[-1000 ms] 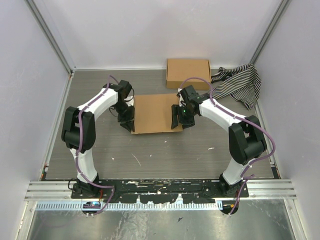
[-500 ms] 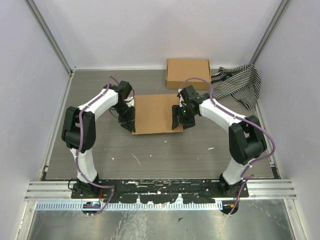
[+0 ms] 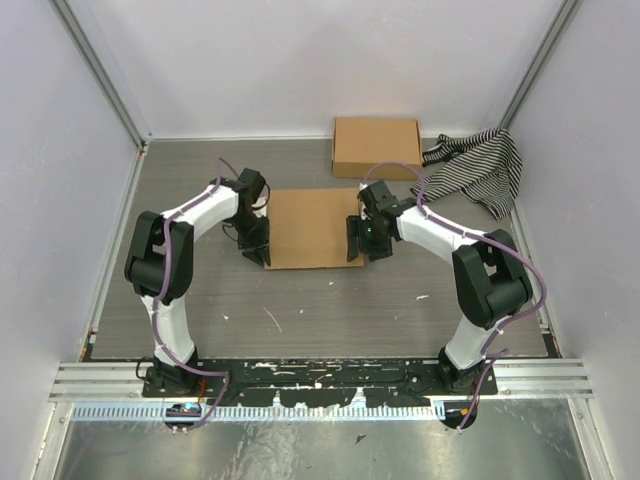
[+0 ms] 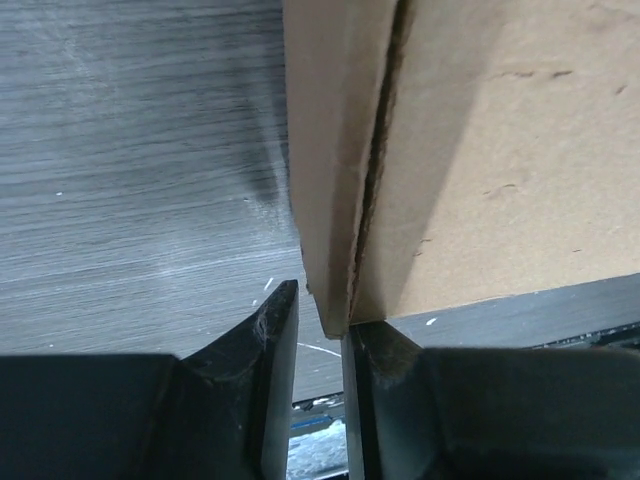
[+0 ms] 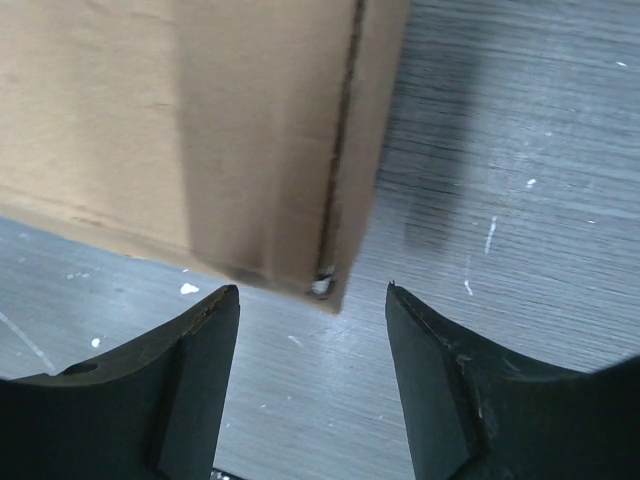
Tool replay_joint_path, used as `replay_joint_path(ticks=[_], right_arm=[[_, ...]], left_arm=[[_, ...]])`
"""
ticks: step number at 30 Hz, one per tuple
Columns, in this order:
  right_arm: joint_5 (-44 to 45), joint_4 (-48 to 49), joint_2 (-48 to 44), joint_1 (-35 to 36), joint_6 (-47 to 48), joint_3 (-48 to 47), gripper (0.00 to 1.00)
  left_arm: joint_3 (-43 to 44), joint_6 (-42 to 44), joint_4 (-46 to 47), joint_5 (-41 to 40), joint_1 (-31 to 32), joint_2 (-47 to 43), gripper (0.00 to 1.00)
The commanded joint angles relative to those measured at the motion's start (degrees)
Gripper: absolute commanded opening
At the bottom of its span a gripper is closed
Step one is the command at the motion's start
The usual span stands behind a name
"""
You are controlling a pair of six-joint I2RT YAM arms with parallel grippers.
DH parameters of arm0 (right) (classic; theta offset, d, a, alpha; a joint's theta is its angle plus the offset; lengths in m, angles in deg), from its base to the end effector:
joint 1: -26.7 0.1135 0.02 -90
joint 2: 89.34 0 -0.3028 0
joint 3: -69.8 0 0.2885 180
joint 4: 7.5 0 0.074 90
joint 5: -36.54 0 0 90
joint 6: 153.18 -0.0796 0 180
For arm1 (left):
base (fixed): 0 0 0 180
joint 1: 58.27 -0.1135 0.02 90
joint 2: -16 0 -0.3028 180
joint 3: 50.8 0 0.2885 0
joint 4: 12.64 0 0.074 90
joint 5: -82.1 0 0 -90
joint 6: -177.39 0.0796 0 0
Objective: Fold the paper box
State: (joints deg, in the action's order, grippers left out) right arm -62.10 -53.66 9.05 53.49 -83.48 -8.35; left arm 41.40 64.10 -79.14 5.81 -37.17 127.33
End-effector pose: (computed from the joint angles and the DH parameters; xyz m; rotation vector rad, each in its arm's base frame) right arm 0.3481 0.1892 0.1733 -0.2021 2.7856 0.4264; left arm 0.3797 -0.1667 0.1501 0.0450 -3.0969 0.3894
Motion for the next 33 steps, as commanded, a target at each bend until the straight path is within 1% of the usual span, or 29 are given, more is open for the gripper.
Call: replay_joint_path(ticks=[1,3,6,9,10,11,12,13,14,16,17,19,21,23,28,33], right_arm=[[6.01,6.15,-4.93,0.28,-1.40,2.78,0.66],[7.44,5.89,-8.46,0.35,-1.50,3.44,0.67],[8.66,4.46,-13.51,0.52,-1.42,3.46,0.67],[8.44,2.87,-16.89,0.99,-2.30,3.16,0.65],[7.87,2.81,-17.52,1.33,-2.65,3.43,0.62],[7.28,3.34,-17.91,1.83,-3.39,3.98,0.53],[6.34,4.26,-18.04,2.58,-4.20,4.89,0.33],[6.16,5.38,-17.86,3.61,-5.06,5.65,0.08],[6.70,5.92,-17.31,4.93,-5.99,6.14,0.02],[8.71,6.70,-15.36,8.14,-6.52,6.55,0.01],[11.06,6.65,-14.39,9.89,-7.15,6.58,0.01],[14.11,7.00,-12.66,12.88,-8.33,6.68,0.01],[17.06,7.97,-11.53,14.86,-9.87,7.51,0.01],[18.41,9.45,-10.71,15.62,-11.46,8.72,0.01],[20.61,13.12,-8.26,15.73,-15.73,10.42,0.01],[25.49,18.21,-2.62,15.71,-17.50,8.64,0.01]], left_arm=[[-2.11,-2.53,3.73,-5.13,0.18,-4.97,0.31],[-2.27,-2.28,2.22,-7.84,0.18,-8.91,0.32],[-0.03,-1.71,-0.69,-10.58,0.14,-14.75,0.33],[3.95,-2.31,-0.91,-10.33,0.16,-18.12,0.33],[5.48,-2.81,-0.33,-9.29,0.13,-18.06,0.34],[6.73,-3.34,2.00,-7.48,0.20,-17.54,0.36],[7.50,-4.11,4.46,-5.43,0.17,-16.40,0.40],[8.63,-5.20,6.57,-3.12,0.10,-14.45,0.41],[10.00,-6.25,9.07,-0.77,0.13,-11.56,0.40],[13.25,-8.79,12.00,5.20,0.17,-5.03,0.31],[14.40,-10.20,13.12,7.23,0.44,-1.94,0.26],[15.30,-12.37,15.94,9.49,1.07,2.60,0.22],[14.72,-13.47,18.48,8.89,2.10,4.35,0.22],[13.85,-13.58,19.52,7.45,3.09,4.96,0.25],[11.34,-12.70,19.61,5.98,3.92,5.55,0.27],[9.87,-11.93,18.49,7.63,3.93,7.06,0.28]])
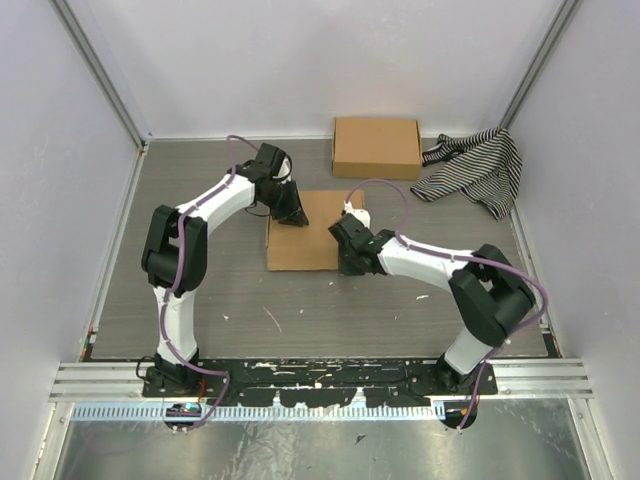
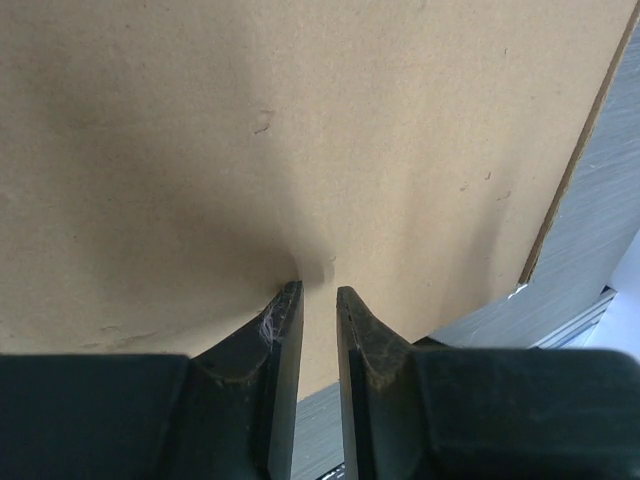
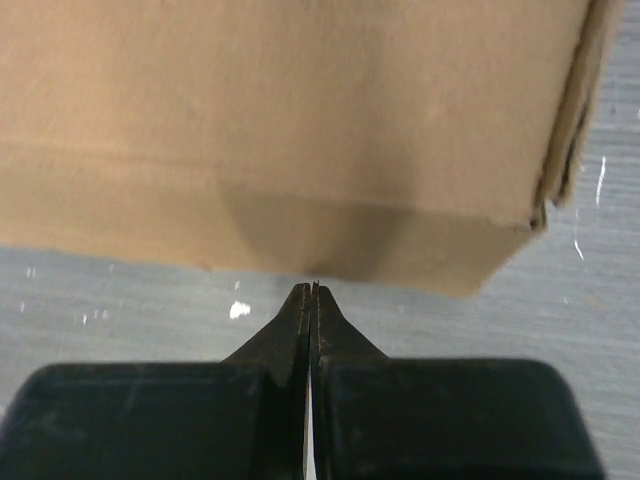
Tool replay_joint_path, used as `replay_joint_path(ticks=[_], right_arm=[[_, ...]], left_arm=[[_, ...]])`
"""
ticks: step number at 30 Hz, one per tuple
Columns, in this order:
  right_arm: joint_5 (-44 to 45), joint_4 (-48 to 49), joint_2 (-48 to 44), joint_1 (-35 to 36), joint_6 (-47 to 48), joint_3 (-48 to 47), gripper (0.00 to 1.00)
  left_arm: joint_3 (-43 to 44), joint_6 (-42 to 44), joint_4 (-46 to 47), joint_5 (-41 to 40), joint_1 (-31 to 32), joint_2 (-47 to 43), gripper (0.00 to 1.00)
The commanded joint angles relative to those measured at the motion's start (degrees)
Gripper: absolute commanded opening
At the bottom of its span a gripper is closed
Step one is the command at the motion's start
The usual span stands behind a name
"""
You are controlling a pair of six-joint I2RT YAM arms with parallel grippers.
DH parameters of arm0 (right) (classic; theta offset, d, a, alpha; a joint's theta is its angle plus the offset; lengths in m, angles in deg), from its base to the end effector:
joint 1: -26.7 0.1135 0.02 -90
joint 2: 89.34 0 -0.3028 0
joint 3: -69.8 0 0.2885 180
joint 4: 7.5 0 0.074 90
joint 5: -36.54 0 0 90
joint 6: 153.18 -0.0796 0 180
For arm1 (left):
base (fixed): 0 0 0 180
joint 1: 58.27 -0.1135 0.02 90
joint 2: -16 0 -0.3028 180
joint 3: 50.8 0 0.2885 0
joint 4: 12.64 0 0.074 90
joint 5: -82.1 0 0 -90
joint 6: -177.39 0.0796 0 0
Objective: Fold the paper box
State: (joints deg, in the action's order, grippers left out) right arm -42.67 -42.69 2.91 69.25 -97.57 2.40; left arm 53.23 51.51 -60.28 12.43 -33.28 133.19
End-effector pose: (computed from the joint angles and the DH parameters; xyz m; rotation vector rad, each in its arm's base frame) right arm 0.2824 0.2390 0.1630 -0.1198 2.6058 0.2413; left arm 0.4522 -0.2413 0.1874 -0.1341 2.7714 -0.7942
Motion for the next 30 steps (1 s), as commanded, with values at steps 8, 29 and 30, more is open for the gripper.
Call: replay_joint_path(ticks=[8,29,30], right_arm=[[11.77,24.48,10.40,-0.05,-6.19,-2.30,0.01],[-2.12,34.04,14.36,8.20,2.73,-4.69,0.01],[-1.90,34.19,15.90,8.20,3.02,-5.61,0.01]], left_arm=[[-3.21,2.66,-1.13,2.24,0.71,1.51,0.26],[-4.03,5.77,-2.78,3.14,0.98,-0.14,0.26],[-4.05,5.88,-2.82,3.14,0.98,-0.38,0.26]])
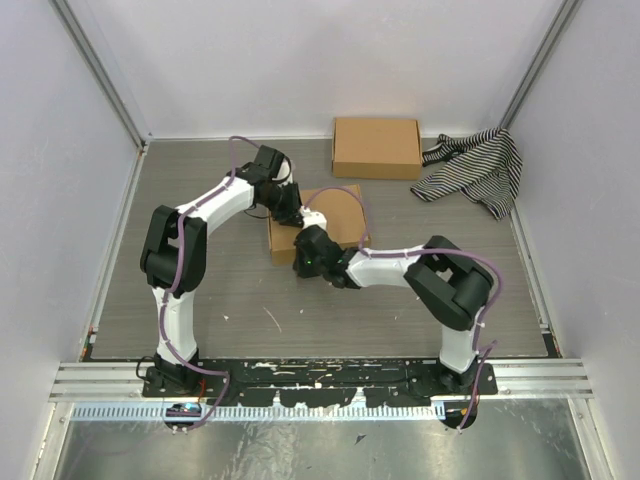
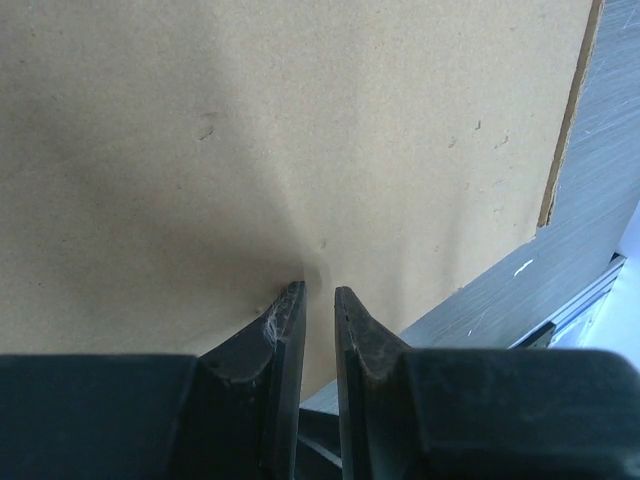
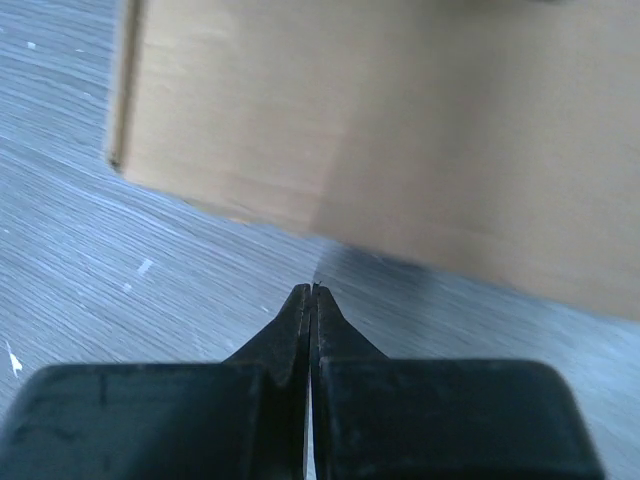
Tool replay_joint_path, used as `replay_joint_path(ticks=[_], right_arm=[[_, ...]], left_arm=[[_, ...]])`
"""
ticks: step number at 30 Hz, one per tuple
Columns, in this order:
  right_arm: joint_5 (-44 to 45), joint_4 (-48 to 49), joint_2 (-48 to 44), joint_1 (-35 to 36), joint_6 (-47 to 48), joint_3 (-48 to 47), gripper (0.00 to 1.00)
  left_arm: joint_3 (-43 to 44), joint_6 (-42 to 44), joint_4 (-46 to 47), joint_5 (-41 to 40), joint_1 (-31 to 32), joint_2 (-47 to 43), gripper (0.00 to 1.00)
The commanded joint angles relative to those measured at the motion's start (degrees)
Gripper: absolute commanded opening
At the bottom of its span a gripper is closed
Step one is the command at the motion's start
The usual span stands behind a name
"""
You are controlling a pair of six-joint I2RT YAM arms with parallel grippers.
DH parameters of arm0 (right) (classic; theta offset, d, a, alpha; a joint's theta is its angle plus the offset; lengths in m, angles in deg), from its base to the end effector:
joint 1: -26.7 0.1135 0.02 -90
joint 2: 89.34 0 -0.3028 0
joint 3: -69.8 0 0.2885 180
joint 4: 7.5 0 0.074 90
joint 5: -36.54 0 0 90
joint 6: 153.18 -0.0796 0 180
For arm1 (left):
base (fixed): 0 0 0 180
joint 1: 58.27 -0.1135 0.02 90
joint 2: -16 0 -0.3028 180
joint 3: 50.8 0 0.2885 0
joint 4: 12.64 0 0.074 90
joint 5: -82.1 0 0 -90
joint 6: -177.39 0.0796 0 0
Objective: Fold the paper box
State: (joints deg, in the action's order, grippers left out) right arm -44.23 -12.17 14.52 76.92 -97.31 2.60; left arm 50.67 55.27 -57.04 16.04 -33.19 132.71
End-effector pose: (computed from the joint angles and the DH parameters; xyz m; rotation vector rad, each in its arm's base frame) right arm 0.2904 0.3288 0.1345 -0.2438 2.3373 0.5726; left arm 0.4470 -0.2449 0.1815 -0.0109 2.7491 -0.8673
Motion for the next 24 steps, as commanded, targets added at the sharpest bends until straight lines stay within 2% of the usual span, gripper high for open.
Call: replay_joint_path(ticks=[1,8,17,21,23,24], right_arm=[[-0.09,3.95,5.70,0.51,2.98,-7.78,0.01],[-0.69,3.12,9.92,0.49,4.16,-15.17,0.01],[-1.71,3.24,-1.30,0.58,6.53,-8.70,0.02],[1.75,1.87,-9.86,0.52,9.73,-5.62,0.02],[5.25,-0.13,-13.75,0.50,12.19,-5.31,0.02],[6.72,-1.36,-15.62,0.38,13.56,-5.40,0.03]], left_arm=[[-1.49,2.27,-6.22,-0.48,0.85,-0.10,0.26],[-0.53,4.01,-9.12,-3.87,-0.11,-2.91,0.33],[2.63,5.31,-13.73,-7.28,-4.46,-8.70,0.42],[2.40,5.11,-13.60,-9.55,-7.48,-13.67,0.58],[2.00,5.26,-12.63,-12.06,-8.83,-17.42,0.71],[1.90,5.49,-12.34,-13.15,-9.27,-19.20,0.97]])
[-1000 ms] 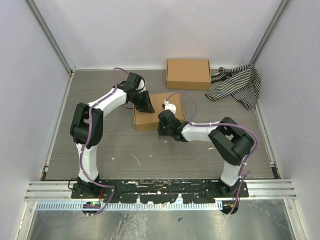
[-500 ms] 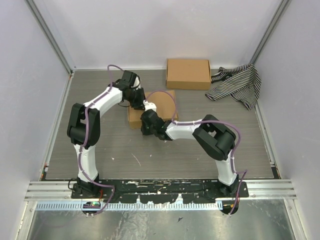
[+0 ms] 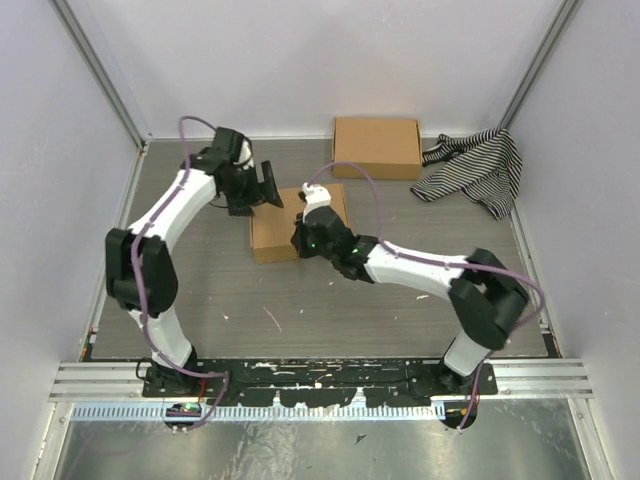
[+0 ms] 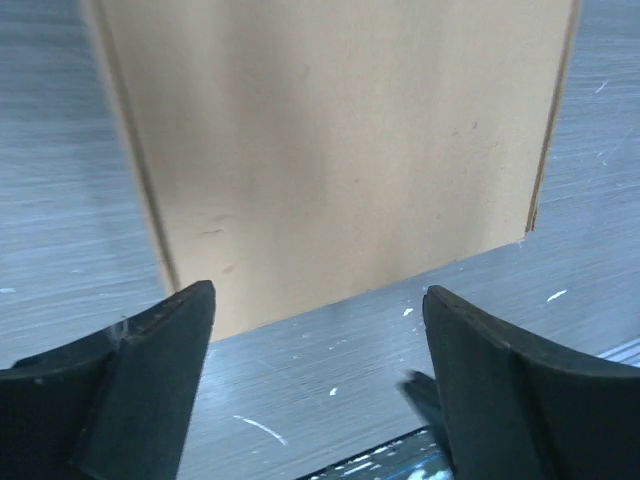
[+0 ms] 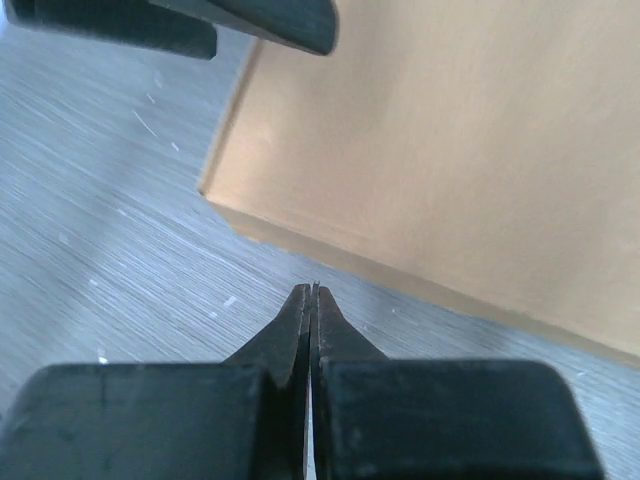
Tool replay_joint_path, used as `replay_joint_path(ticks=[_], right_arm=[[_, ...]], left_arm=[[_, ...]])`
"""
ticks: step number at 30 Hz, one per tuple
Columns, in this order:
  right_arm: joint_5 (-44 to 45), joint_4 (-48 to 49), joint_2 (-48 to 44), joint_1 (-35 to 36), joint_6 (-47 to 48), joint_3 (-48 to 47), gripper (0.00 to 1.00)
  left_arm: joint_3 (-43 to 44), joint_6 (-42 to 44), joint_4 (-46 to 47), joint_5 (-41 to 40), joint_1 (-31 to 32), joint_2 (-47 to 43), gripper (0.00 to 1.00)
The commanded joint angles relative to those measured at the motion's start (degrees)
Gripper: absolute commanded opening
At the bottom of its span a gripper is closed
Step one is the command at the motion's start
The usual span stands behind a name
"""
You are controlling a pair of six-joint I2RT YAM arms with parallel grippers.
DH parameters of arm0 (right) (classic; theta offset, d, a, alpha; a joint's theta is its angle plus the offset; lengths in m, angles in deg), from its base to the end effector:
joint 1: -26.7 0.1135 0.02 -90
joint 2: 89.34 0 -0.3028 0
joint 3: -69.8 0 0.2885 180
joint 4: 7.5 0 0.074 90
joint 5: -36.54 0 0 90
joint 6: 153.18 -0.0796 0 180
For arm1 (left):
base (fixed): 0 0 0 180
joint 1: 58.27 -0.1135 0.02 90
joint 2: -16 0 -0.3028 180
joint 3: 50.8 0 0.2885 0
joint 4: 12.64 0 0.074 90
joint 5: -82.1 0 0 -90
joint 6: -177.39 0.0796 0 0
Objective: Fold the paper box
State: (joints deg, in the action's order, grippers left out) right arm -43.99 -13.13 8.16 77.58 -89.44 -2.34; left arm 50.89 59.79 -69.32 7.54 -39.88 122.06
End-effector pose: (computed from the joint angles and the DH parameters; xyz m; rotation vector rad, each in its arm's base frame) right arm 0.2947 0.3416 0.2116 -0.3625 2.1374 0.6238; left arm 0.4340 -0.1666 0.2506 -0.1233 2.7143 -0.6127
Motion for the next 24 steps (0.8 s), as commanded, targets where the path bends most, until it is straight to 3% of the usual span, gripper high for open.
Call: replay_joint_path(ticks=[1,4,7,10,12,19,24], right_arm=[[7.24,-1.54,-11.06,-0.71,7.09,-0.62,0.03],[7.00,-7.16,-15.61,-4.68,9.20,-2.26,0.07],[-1.84,-12.04,-19.16,-14.53,8.88,-3.37,0.15],[-11.16,-17.06,-20.83,-26.47,7.98,-5.17,0.29],[-12.67,-20.45,-20.96,-30.85,9.27,-6.94,0.40],[-10.83,-24.58,-23.63,-31.81,12.47,-7.02,0.56],[-10.85,-25.18,-23.24,-31.89,10.99,-6.59,0.56]], left_arm=[[1.74,1.21,-0.13,-5.75,-3.09,-10.37,0.98],[0.69,1.49,-0.94,-9.20,-4.26,-16.89,0.98],[-4.29,1.72,-0.07,-12.11,-4.74,-24.31,0.98],[-11.61,1.16,2.05,-15.22,-4.82,-32.09,0.98],[-16.53,0.69,2.80,-17.23,-4.78,-37.92,0.98],[-30.91,1.18,4.54,-22.38,-4.93,-52.31,0.98],[-33.83,0.18,5.10,-24.79,-4.91,-57.32,0.98]])
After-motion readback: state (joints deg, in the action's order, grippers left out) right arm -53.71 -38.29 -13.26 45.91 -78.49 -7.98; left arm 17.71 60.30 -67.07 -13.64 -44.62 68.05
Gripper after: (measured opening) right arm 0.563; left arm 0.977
